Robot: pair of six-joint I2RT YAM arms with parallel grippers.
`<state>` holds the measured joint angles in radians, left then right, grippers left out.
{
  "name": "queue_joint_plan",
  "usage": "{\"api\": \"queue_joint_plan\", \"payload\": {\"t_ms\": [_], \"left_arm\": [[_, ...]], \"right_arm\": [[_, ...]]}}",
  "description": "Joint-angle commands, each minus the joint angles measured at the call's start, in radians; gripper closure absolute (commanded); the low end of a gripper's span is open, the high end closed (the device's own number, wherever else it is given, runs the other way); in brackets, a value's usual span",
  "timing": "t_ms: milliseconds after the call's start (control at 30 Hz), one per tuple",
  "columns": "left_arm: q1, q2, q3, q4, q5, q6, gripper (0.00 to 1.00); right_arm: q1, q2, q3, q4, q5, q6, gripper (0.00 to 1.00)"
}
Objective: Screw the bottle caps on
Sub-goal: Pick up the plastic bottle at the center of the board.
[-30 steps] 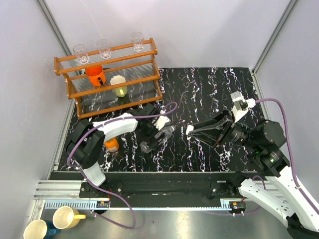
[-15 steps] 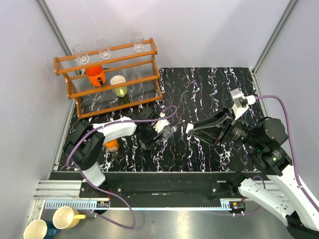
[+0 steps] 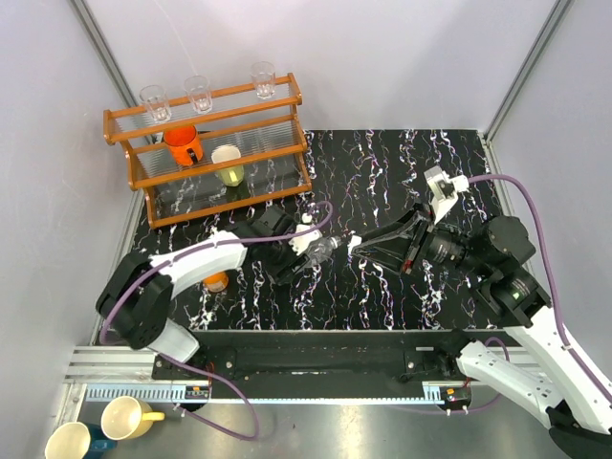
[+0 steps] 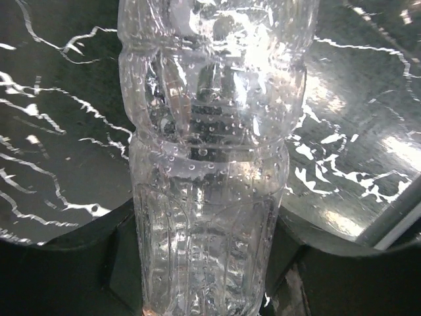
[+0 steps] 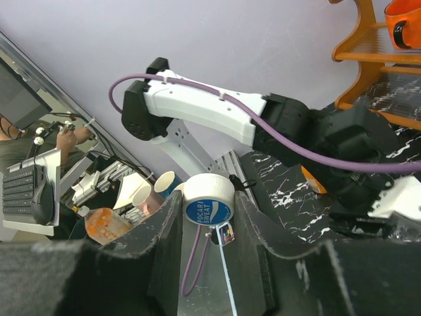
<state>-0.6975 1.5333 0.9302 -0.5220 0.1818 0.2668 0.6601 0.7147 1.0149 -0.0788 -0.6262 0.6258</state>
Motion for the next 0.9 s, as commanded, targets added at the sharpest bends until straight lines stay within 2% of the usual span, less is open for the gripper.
{"api": "queue_joint_plan", "payload": {"t_ms": [0, 67, 233, 400, 533, 633, 867], "left_arm": [[-0.004, -0.177, 0.036, -0.012, 0.025, 0.035, 0.69], [-0.005, -0.277, 0.071, -0.071, 0.030, 0.048, 0.69], [-0.004, -0.430, 0.284, -0.301, 0.056, 0.115, 0.71], [-0.004, -0.613, 0.361, -0.479, 0.084, 0.212, 0.72], [-0.004, -0.667, 0.391, -0.549, 0.091, 0.241, 0.72], [-0.005, -0.683, 0.351, -0.555, 0.085, 0.232, 0.75], [-0.007, -0.687, 0.329, -0.556, 0.065, 0.244, 0.76]], "right_arm": [[0.004, 0.014, -0.001, 0.004, -0.033, -0.015, 0.91], [0.006, 0.038, 0.004, 0.001, -0.055, -0.026, 0.90], [0.006, 0.113, 0.034, -0.018, -0.119, -0.073, 0.89], [0.003, 0.167, 0.063, -0.019, -0.185, -0.113, 0.87], [-0.010, 0.244, 0.141, -0.056, -0.308, -0.141, 0.88], [-0.011, 0.287, 0.227, -0.128, -0.369, -0.175, 0.88], [-0.013, 0.371, 0.437, -0.506, -0.348, -0.389, 0.89]]}}
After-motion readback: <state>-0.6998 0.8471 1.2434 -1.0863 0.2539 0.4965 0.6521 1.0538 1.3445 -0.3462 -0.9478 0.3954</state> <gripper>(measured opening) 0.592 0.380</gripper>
